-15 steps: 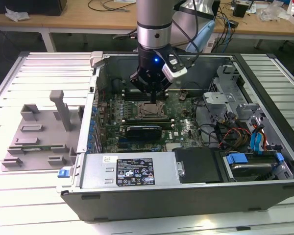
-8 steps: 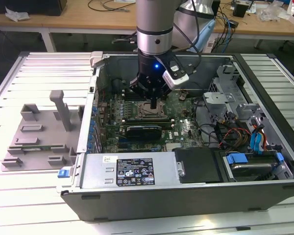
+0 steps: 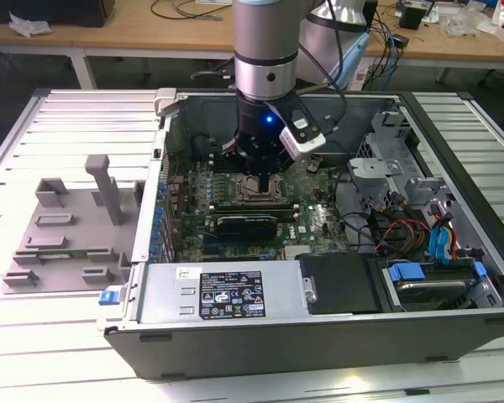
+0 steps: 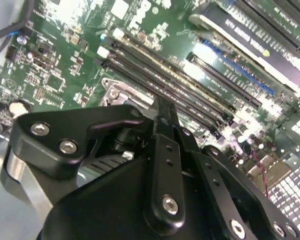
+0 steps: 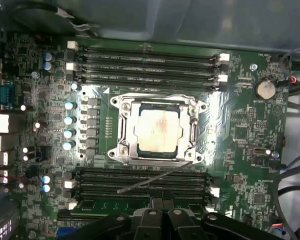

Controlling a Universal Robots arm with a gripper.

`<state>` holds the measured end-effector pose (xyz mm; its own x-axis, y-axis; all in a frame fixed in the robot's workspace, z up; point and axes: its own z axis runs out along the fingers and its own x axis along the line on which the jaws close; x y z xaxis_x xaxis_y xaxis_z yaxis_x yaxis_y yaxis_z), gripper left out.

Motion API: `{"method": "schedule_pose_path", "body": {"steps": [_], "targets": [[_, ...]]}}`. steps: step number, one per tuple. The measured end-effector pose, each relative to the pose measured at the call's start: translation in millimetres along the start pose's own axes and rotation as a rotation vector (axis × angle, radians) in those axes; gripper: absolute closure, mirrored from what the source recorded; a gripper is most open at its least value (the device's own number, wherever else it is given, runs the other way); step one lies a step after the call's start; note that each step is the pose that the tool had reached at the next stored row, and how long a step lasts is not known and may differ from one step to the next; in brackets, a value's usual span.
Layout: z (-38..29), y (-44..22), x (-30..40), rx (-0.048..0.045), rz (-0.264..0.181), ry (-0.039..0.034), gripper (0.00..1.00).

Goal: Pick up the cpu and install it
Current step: 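Install the second cpu locking lever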

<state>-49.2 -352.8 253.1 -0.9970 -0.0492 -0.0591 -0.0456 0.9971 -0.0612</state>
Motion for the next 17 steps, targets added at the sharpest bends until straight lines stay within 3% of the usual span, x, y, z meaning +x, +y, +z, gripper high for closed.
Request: {"method": "schedule_pose_path", "body": {"steps": [3,6,9,11,17], "targets": [[5.5,1.0,13.2,-0.0037,0.000,-0.0001,0.89],[8.4,1.4,15.0,-0.0050,0.000,-0.0001,0.89],[14.2,2.8,19.1,-0.0128,0.001,-0.0005,0.89],[17.5,3.6,24.1,-0.0129,0.001,-0.0005,0.89],[25.1,4.2,26.3,-0.0150,0.001,-0.0006,0.89]]}}
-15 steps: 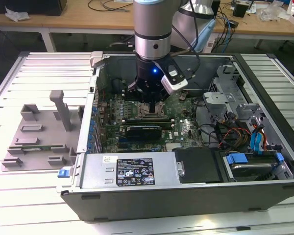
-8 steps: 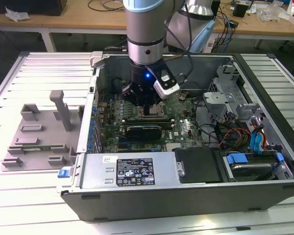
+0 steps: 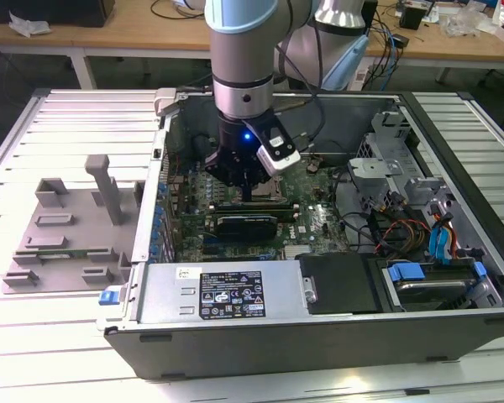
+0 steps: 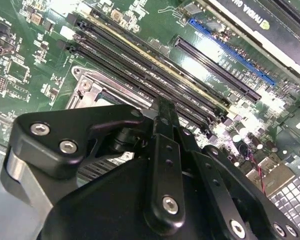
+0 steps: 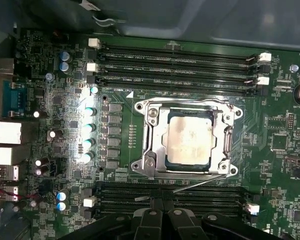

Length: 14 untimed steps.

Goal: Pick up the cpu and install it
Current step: 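Install the second cpu locking lever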

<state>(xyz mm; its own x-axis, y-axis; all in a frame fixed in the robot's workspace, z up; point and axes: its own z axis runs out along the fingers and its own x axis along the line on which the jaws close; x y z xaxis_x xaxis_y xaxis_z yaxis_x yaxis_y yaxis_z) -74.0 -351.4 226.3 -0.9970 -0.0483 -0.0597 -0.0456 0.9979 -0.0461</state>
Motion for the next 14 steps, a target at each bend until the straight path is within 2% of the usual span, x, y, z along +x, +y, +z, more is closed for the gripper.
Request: {"method": "schedule_pose_path", "body": {"steps": [6,14], "targets": [[4.5,0.3,3.9,-0.0004,0.000,0.0001,0.89],[5.9,0.5,4.5,-0.0019,0.000,0.0000,0.89]]}}
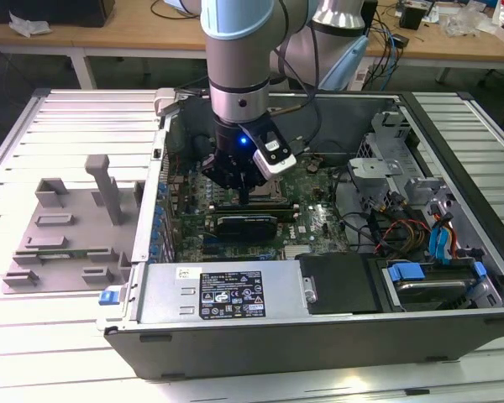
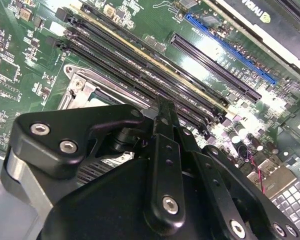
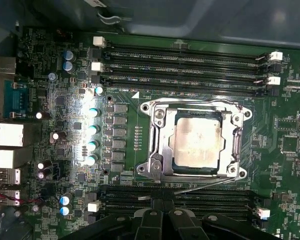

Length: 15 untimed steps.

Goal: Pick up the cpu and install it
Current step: 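Install the second cpu locking lever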

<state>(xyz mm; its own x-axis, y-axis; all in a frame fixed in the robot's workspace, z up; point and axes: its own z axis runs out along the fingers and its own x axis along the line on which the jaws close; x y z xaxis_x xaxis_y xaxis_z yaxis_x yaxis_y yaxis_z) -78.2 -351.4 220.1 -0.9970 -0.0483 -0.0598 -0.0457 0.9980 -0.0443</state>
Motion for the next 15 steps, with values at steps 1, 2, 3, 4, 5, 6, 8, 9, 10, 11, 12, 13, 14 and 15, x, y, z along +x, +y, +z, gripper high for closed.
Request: {"method": "schedule_pose_path", "body": {"steps": [1,2,3,4,5,6,8,9,10,11,12,13,14,15], "targets": [[0.0,0.0,0.0,-0.0003,0.000,-0.0001,0.89],[0.0,0.0,0.0,-0.0003,0.000,-0.0001,0.89],[0.0,0.0,0.0,-0.0003,0.000,-0.0001,0.89],[0.0,0.0,0.0,-0.0004,0.000,-0.0001,0.89],[0.0,0.0,0.0,-0.0005,0.000,-0.0001,0.89],[0.0,0.0,0.0,-0.0006,0.000,-0.0001,0.89],[0.9,0.0,0.2,-0.0007,0.000,-0.0001,0.89],[1.1,0.1,0.5,-0.0018,0.000,-0.0002,0.89],[1.2,0.2,0.9,-0.0075,0.000,-0.0013,0.89],[1.3,0.3,1.2,-0.0160,0.001,-0.0031,0.89],[1.4,0.3,1.4,-0.0202,0.002,-0.0038,0.89],[1.4,0.3,1.8,-0.0243,0.002,-0.0050,0.89],[1.4,0.4,3.3,-0.0307,0.002,-0.0090,0.89],[1.5,0.5,4.2,-0.0319,0.002,-0.0104,0.89]]}}
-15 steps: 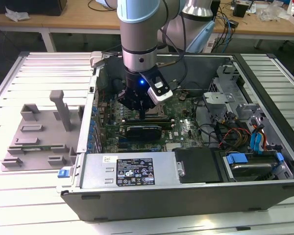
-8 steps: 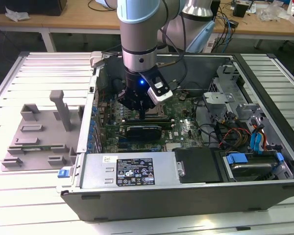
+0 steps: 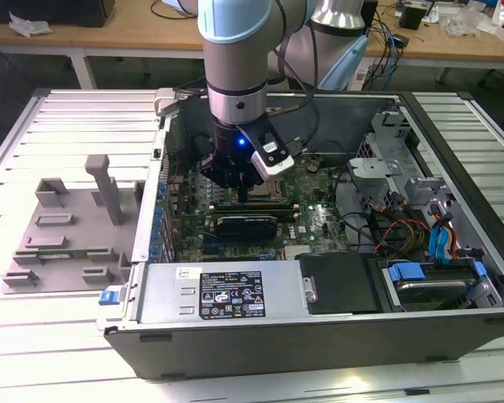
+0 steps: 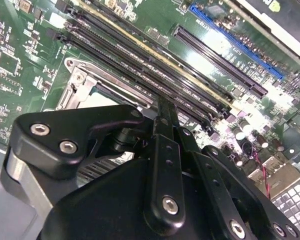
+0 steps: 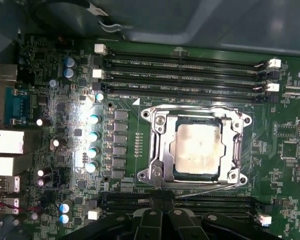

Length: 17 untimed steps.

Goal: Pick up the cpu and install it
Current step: 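Install the second cpu locking lever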

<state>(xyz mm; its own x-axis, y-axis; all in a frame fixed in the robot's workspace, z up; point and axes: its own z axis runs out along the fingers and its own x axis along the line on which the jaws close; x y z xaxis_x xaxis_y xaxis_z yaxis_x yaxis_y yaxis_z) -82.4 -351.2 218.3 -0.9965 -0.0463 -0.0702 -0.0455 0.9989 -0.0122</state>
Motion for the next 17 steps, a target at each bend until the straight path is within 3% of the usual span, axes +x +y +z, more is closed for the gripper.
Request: {"method": "schedule_pose_path", "body": {"steps": [9,12,16,17], "targets": [[0.6,-3.2,3.4,-0.0115,0.001,-0.0030,0.89],[0.7,-7.2,3.6,-0.0293,0.002,-0.0039,0.89],[0.7,-12.0,3.8,-0.0705,0.005,-0.0063,0.89],[0.8,-14.2,3.9,-0.0769,0.006,-0.0067,0.89]]}}
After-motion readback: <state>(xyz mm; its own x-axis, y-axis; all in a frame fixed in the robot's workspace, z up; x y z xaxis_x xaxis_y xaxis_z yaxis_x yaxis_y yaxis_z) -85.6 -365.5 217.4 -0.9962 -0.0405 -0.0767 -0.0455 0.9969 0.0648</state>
